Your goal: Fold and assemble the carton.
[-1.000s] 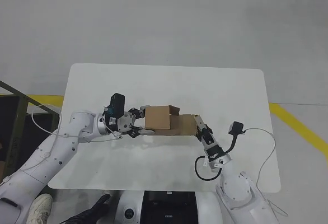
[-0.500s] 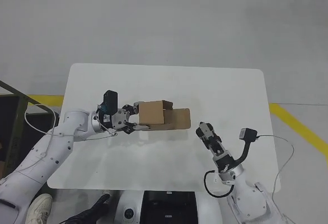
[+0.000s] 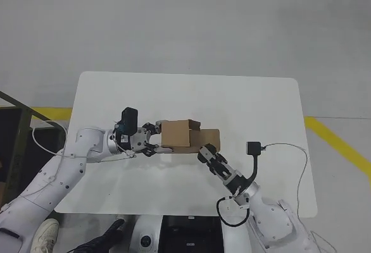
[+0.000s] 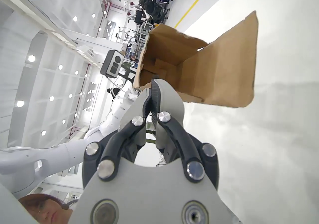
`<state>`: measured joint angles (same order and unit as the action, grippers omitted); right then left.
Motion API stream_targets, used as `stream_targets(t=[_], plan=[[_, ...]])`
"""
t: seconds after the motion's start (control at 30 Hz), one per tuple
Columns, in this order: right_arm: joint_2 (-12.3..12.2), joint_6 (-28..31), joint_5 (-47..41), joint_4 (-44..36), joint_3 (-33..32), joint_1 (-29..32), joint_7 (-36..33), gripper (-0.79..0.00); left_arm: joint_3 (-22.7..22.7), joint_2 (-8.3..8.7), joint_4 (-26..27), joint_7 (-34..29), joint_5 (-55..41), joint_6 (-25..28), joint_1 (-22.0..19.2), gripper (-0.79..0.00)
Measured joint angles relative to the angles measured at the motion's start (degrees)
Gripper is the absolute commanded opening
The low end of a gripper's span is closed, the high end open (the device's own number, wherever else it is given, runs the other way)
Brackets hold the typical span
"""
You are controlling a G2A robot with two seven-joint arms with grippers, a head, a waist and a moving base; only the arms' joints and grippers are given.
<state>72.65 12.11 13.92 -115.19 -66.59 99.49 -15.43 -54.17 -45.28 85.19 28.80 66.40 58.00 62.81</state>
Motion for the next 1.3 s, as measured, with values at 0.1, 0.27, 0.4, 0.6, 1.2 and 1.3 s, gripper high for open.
stream_targets(t=[0.1,0.27,0.4,0.6,1.2,1.3], plan=[[0.1,-1.1,0.1,0.4,0.5,-0.8,0.8,-0.785,0.5,0.05,0.4,0.1,-0.4,0.0,0.2,-0.459],[0.1,-2.5,1.2,0.6,1.0,-1.9,1.2,-0.785,1.5,0.22,1.0,0.1,-0.7,0.0,0.5,-0.449],[0.1,-2.9,1.6,0.5,1.7,-2.5,0.6,-0.785,2.3,0.34,1.1,0.0,-0.7,0.0,0.3,-0.443],[0.2,-3.4,1.8,0.7,3.1,-3.3,0.4,-0.785,3.5,0.5,1.1,0.1,-0.9,0.0,-0.5,-0.443],[-0.2,-4.4,-1.1,0.4,-1.5,-3.9,2.8,-0.785,4.7,1.19,1.1,2.0,-0.3,0.0,-1.2,-0.453],[-0.2,-5.4,-0.9,0.8,-1.9,-4.8,3.7,-0.785,4.7,1.28,1.3,2.1,-0.3,0.0,-1.2,-0.459]])
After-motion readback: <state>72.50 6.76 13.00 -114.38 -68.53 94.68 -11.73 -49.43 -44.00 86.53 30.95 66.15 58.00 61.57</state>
